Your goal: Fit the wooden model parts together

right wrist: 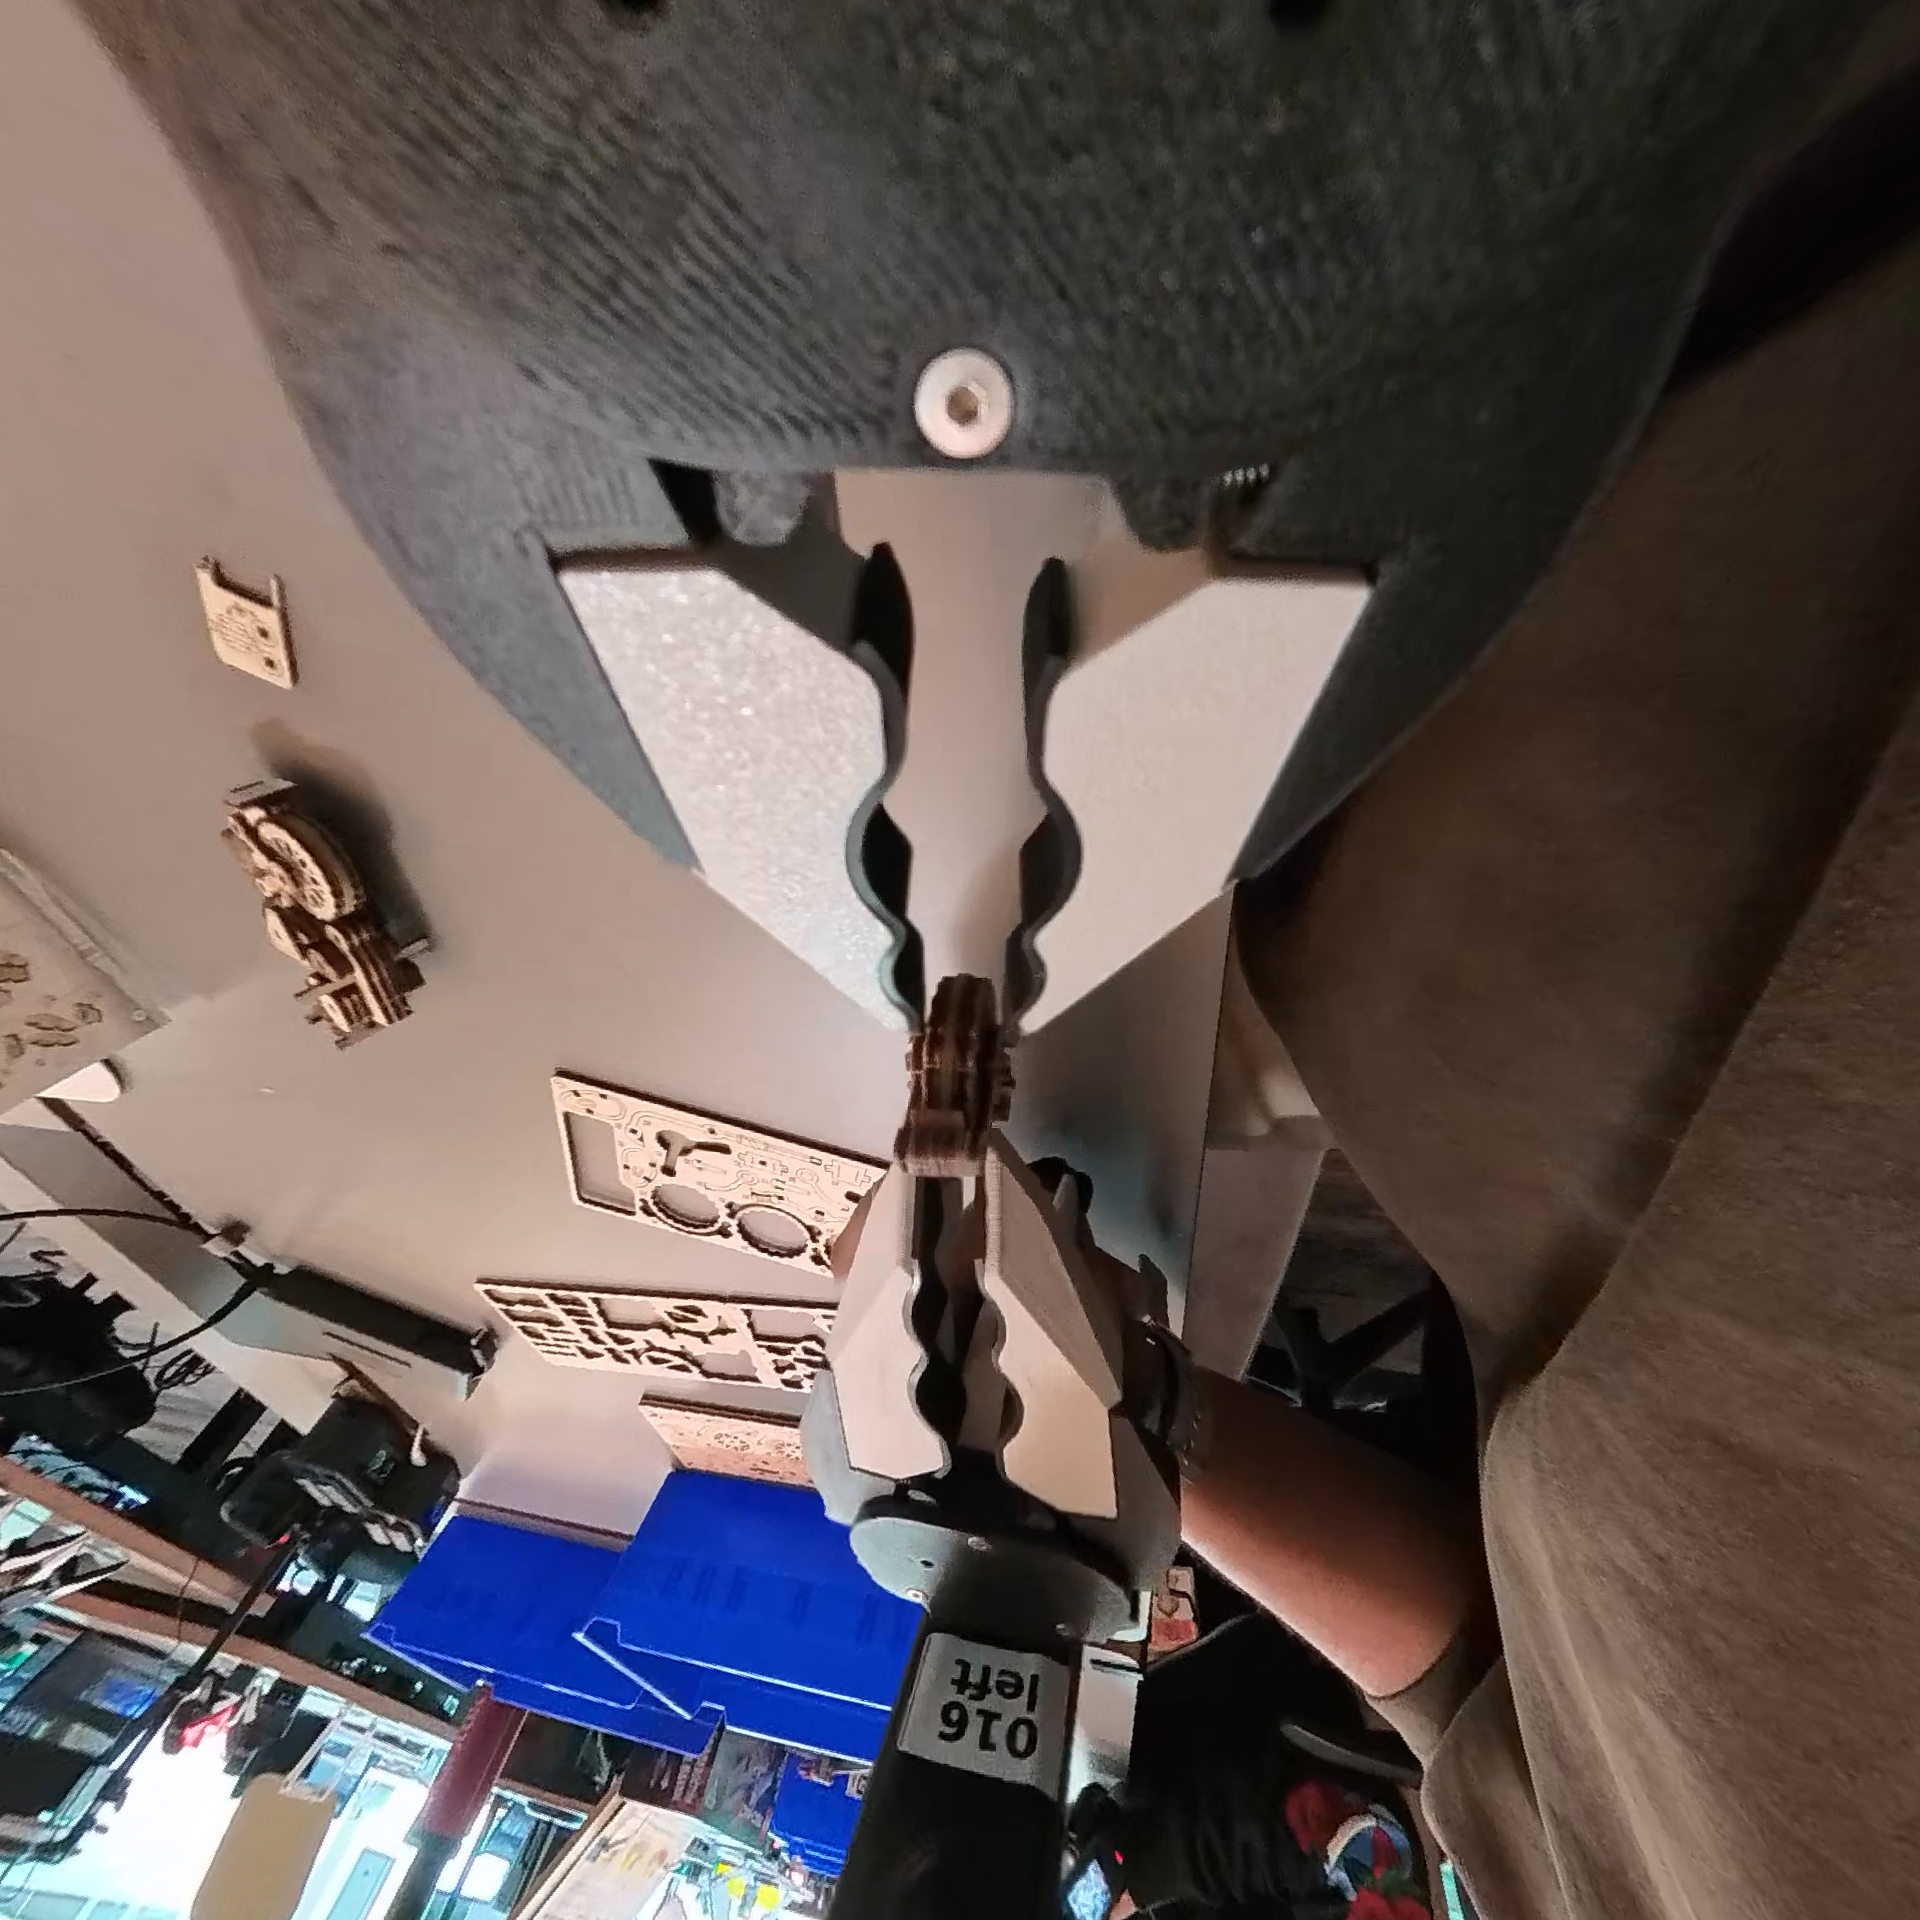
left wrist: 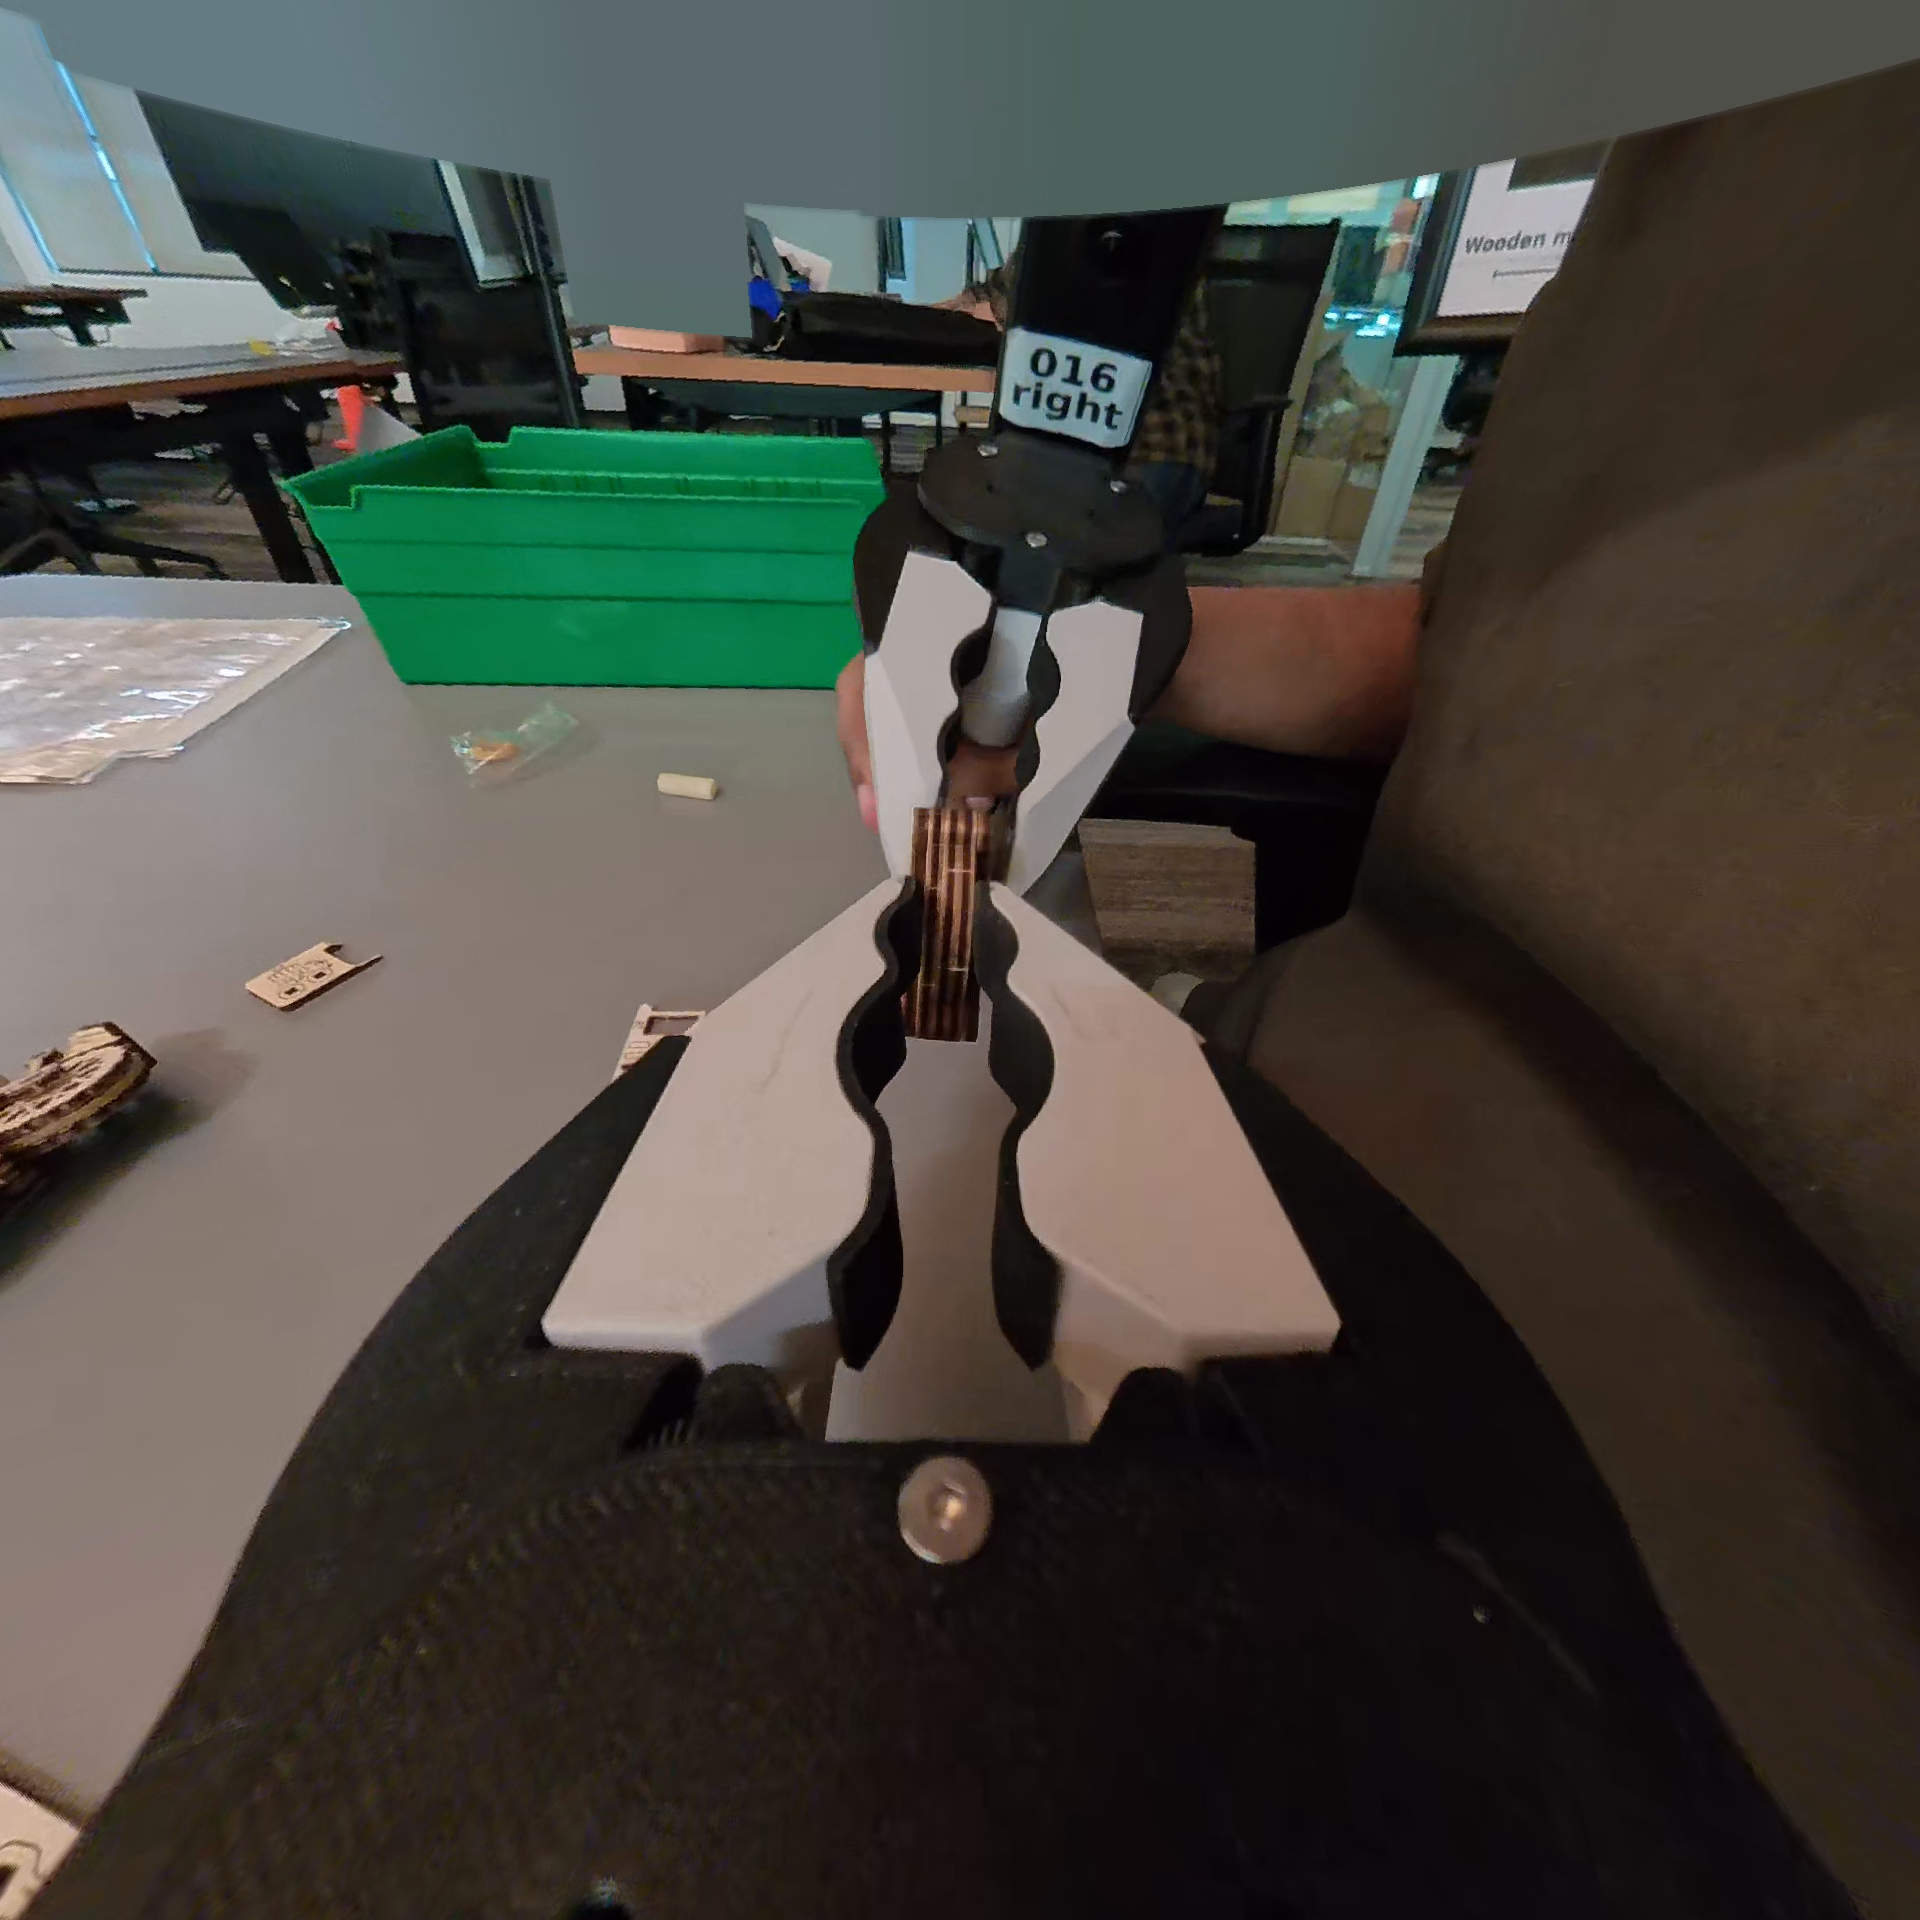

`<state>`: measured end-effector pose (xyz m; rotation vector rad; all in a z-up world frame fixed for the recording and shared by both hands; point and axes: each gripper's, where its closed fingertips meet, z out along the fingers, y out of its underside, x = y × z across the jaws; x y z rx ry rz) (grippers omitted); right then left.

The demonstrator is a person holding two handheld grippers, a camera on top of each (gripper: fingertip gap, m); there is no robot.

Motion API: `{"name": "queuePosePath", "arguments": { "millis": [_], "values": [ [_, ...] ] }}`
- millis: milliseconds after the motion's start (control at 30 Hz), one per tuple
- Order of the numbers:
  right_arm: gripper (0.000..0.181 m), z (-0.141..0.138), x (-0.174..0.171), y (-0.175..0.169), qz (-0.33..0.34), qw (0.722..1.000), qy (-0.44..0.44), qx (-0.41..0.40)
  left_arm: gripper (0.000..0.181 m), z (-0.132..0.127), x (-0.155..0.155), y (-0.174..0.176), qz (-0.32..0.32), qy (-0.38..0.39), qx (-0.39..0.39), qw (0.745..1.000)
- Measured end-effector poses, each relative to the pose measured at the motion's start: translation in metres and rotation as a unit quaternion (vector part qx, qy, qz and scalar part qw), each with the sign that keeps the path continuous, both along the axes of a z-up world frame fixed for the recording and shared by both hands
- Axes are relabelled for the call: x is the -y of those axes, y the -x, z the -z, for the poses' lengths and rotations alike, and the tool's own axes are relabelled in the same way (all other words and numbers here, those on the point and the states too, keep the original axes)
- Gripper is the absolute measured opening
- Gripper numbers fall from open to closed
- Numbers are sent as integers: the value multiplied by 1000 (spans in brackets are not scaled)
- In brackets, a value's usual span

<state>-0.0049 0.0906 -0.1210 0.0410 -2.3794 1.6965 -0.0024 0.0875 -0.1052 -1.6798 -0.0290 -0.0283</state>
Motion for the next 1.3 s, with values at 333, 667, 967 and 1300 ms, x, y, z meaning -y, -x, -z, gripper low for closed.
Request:
{"name": "queuePosePath", "arguments": {
  "millis": [333,667,967,1300],
  "values": [
    [10,-9,-3,10,24,999,34,-1,32,-2,2,12,-28,-14,20,999],
    [10,-37,-2,8,17,992,124,-20,29,-14,6,15,-33,-48,36,998],
    [10,-33,2,8,15,991,129,14,15,-20,7,11,-28,-59,27,997],
    [33,-39,-3,14,26,988,147,35,14,-17,7,13,-29,-51,25,998]
  ]
}}
